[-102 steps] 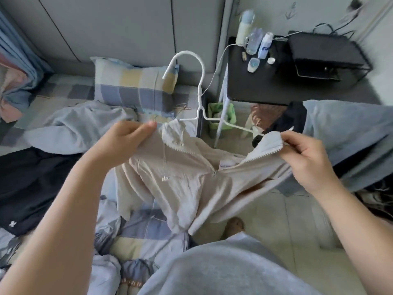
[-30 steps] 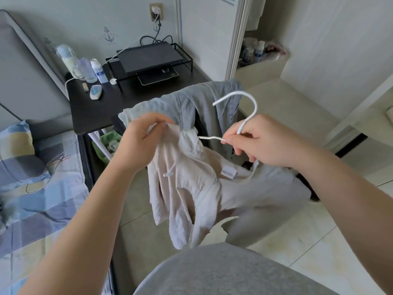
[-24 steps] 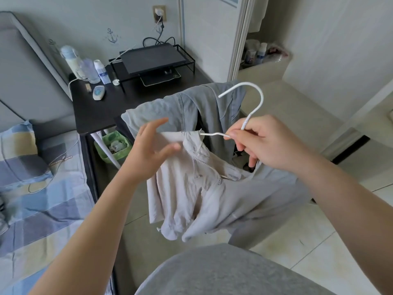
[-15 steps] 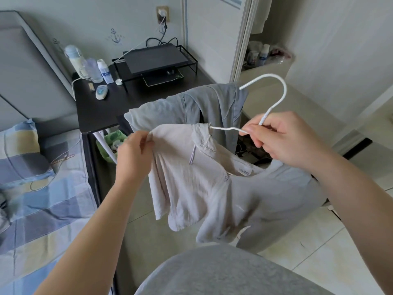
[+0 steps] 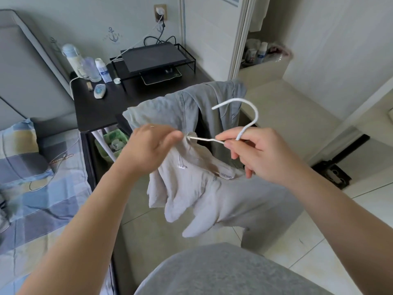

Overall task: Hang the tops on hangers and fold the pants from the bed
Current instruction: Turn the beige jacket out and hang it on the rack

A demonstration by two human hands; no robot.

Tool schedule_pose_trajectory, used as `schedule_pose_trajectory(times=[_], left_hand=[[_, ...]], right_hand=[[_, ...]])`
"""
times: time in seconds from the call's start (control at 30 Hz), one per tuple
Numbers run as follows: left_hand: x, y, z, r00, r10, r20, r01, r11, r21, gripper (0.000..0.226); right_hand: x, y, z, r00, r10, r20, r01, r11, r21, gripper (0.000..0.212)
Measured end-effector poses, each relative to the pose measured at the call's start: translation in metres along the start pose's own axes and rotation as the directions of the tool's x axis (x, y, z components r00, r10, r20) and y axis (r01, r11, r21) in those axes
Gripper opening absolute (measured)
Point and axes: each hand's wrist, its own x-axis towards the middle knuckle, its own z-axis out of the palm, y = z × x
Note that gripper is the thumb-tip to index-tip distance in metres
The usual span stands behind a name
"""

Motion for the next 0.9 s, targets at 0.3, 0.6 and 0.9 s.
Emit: schedule_pose_trajectory(times=[0.3,0.6,0.9], left_hand=[[-0.010,0.003,0.016,0.988,-0.106,0.115,0.144,0.909,-0.392,0.026],[-0.014,-0.027,-0.009,0.965,-0.211,-0.157,0.133,0.907,-0.400,0.013],[-0.022,-0.036,-0.004,0.955,-0.220,-0.197,0.128,0.910,-0.395,0.016]], right_hand=[[-0.001,0.028,-0.006,0.994,0.052,0.096,-0.047,0.998,-0.046,0.018],[-0.036,0.087,-0.057,0.909,0.401,0.113,-0.397,0.916,-0.057,0.066],[-0.031,0.092,-0.039,0.920,0.347,-0.180,-0.274,0.901,0.336,0.025]])
